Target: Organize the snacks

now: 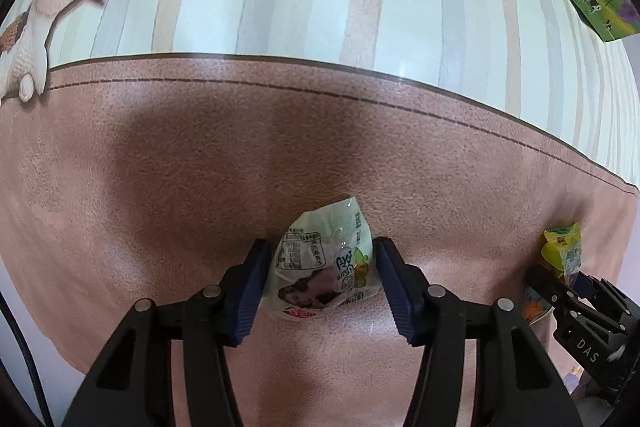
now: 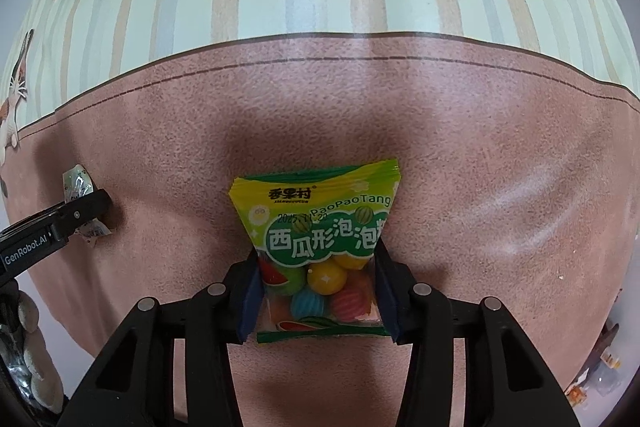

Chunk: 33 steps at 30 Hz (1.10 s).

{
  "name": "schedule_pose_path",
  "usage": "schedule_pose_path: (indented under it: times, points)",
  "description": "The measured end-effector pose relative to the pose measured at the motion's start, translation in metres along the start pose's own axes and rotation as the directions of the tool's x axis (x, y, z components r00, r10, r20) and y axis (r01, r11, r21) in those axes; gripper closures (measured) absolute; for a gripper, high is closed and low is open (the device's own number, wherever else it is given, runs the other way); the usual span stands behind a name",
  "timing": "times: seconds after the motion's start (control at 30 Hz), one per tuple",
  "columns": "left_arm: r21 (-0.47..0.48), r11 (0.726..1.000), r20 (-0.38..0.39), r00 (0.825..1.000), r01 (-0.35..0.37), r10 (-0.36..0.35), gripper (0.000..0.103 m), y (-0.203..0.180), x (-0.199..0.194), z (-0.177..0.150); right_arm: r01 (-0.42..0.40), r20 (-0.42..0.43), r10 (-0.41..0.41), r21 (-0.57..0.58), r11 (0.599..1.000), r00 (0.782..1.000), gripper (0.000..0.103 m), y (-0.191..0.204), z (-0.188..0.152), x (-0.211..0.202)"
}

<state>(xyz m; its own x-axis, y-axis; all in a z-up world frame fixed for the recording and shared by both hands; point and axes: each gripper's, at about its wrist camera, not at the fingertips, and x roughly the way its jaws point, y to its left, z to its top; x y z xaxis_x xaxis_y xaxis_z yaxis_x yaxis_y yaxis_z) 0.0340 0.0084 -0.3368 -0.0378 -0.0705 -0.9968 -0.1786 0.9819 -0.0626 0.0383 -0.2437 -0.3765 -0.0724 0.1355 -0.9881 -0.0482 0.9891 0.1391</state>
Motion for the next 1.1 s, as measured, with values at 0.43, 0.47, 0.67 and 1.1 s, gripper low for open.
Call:
schedule_pose_path:
  times: [0.43,0.47,0.67,1.1]
  points:
    - [0.085,0.992,0.063,0.993,0.092,-0.097,0.052,-0.047,-0.072,-0.015,-0.161,0.067,0.16,0.002,0.987,0.985,0.056,-0.005,-0.009,-0.055]
    - [0.098,0.989,0.081,0.989,0.114,-0.122,0.052,-0.052,-0.088,-0.013,-0.188,0.091,0.187,-0.005,0.982,0.978,0.056,-0.005,-0.009,-0.071]
    - [0.149,0.963,0.215,0.943,0.226,-0.255,0.051,-0.076,-0.184,0.024,-0.284,0.277,0.294,-0.078,0.956,0.915,0.056,-0.002,0.019,-0.184]
    - [0.241,0.964,0.259,0.95,0.112,-0.175,0.05,-0.125,-0.229,0.204,-0.144,0.448,0.212,-0.183,0.973,0.869,0.056,0.032,0.199,-0.272]
